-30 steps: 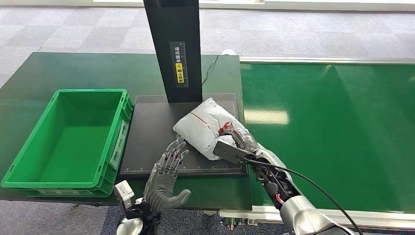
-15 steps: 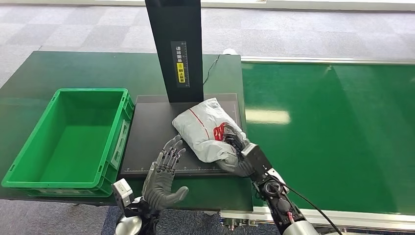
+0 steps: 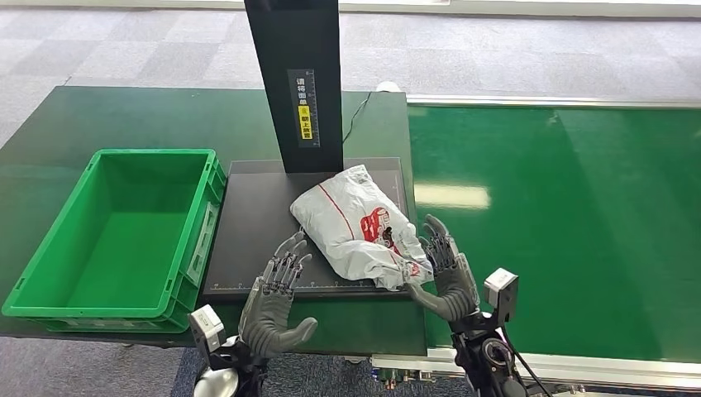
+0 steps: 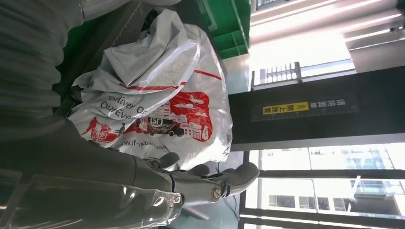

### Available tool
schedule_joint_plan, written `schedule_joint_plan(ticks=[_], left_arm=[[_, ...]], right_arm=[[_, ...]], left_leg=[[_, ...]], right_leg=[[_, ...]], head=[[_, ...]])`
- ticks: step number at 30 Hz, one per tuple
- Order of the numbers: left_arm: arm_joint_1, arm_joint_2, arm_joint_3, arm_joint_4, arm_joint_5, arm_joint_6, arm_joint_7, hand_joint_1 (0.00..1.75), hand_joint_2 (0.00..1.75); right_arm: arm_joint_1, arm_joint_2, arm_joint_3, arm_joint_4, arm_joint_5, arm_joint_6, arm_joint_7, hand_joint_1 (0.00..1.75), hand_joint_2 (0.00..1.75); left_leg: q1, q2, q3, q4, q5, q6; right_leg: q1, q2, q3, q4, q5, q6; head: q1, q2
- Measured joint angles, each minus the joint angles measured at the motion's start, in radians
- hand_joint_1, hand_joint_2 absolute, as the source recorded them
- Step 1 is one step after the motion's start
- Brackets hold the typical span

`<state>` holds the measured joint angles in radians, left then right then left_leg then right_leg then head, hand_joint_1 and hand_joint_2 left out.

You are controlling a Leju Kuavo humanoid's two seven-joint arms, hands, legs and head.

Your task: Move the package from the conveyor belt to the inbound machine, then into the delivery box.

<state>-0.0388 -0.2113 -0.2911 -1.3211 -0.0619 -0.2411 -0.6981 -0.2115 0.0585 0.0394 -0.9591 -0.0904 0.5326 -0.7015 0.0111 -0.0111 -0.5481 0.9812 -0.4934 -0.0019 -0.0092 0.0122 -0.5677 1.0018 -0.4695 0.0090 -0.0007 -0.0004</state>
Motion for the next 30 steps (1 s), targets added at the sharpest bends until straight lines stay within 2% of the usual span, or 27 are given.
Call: schedule_joint_plan(ticks=[3,7,12,17,21,25,30], left_arm=[[0.005,0.0,0.0,0.0,-0.012,0.002,0.0,0.0,1.75],[0.013,-0.002,0.001,-0.001,-0.054,0.021,0.0,0.0,1.75],[0.01,-0.015,-0.01,-0.002,-0.244,0.142,0.016,0.0,1.75],[-0.052,-0.037,-0.052,0.02,-0.332,0.209,0.054,0.0,1.75],[-0.148,-0.055,-0.091,0.104,-0.351,0.171,0.103,0.0,1.75],[-0.287,-0.085,-0.15,0.288,-0.347,0.158,0.124,0.0,1.75],[-0.446,-0.121,-0.295,0.5,-0.154,0.134,0.194,0.0,1.75]], right_arm=[[0.027,0.02,-0.028,-0.019,-0.032,0.043,0.0,0.0,1.75],[0.06,0.057,-0.063,-0.048,-0.064,0.048,0.003,0.0,1.75],[0.08,0.101,-0.116,-0.107,-0.17,0.014,0.042,0.0,1.75],[0.082,0.132,-0.163,-0.162,-0.261,-0.02,0.085,0.0,1.75],[0.069,0.146,-0.178,-0.174,-0.293,-0.024,0.097,0.0,1.75],[0.026,0.156,-0.176,-0.168,-0.299,-0.024,0.09,0.0,1.75],[-0.003,0.163,-0.158,-0.164,-0.309,-0.022,0.082,0.0,1.75]], left_leg=[[0.0,0.0,0.0,0.0,0.0,0.0],[0.0,0.0,-0.001,0.0,0.0,0.0],[0.0,0.0,-0.001,0.0,0.0,0.0],[0.0,0.0,0.0,0.0,0.0,0.0],[0.0,0.0,-0.001,0.0,0.001,0.0],[0.0,0.001,0.0,0.001,0.001,0.0],[0.0,0.0,-0.001,0.001,0.001,0.001]], right_leg=[[0.0,0.0,0.0,0.0,0.0,0.0],[0.0,0.0,-0.001,0.0,0.0,0.0],[0.0,0.0,-0.001,0.0,0.0,0.0],[0.0,0.0,-0.001,0.0,0.0,0.0],[0.0,0.0,-0.001,0.0,0.001,0.0],[0.0,0.0,-0.001,0.0,0.001,0.0],[0.0,0.0,-0.001,0.0,0.002,0.0]], head=[[0.0,0.0],[0.0,0.0],[0.0,0.0],[0.0,0.0],[0.0,0.0],[0.0,0.0],[0.0,0.0]])
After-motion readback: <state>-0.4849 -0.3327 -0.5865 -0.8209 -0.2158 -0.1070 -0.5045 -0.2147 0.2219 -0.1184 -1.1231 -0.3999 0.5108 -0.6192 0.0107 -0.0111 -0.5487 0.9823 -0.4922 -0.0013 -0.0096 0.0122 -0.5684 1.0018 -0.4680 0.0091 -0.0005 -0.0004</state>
